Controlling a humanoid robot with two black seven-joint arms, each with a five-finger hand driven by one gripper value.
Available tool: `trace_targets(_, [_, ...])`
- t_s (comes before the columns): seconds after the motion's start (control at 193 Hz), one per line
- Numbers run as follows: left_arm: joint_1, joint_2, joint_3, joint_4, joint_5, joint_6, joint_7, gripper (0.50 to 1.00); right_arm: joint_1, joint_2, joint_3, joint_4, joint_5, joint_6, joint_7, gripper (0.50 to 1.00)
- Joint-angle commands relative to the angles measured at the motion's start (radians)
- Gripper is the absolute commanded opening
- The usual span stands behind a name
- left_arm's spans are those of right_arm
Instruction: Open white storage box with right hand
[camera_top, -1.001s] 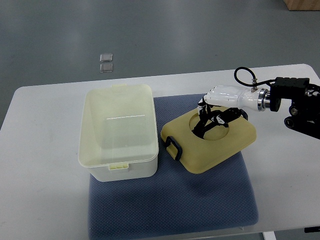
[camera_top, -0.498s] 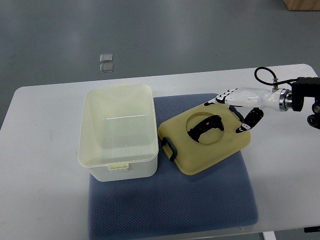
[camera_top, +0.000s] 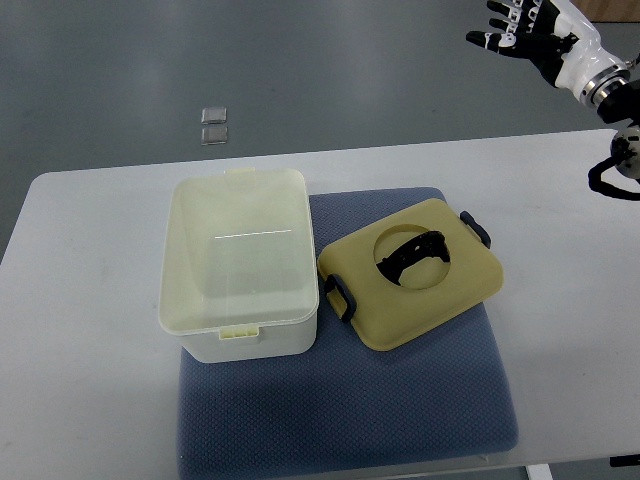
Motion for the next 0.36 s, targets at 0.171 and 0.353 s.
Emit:
trace_targets(0.171, [0.000,0.000,0.000,-0.003,0.000,0.000,0.000,1.000,-0.205,0.208,0.244,-0.061,0.494,0.163,0.029,0.930])
trace_targets(0.353, [0.000,0.000,0.000,-0.002,0.000,0.000,0.000,1.000,-0.256,0.241,0.250,-0.075,0.489,0.277,0.080,0.930])
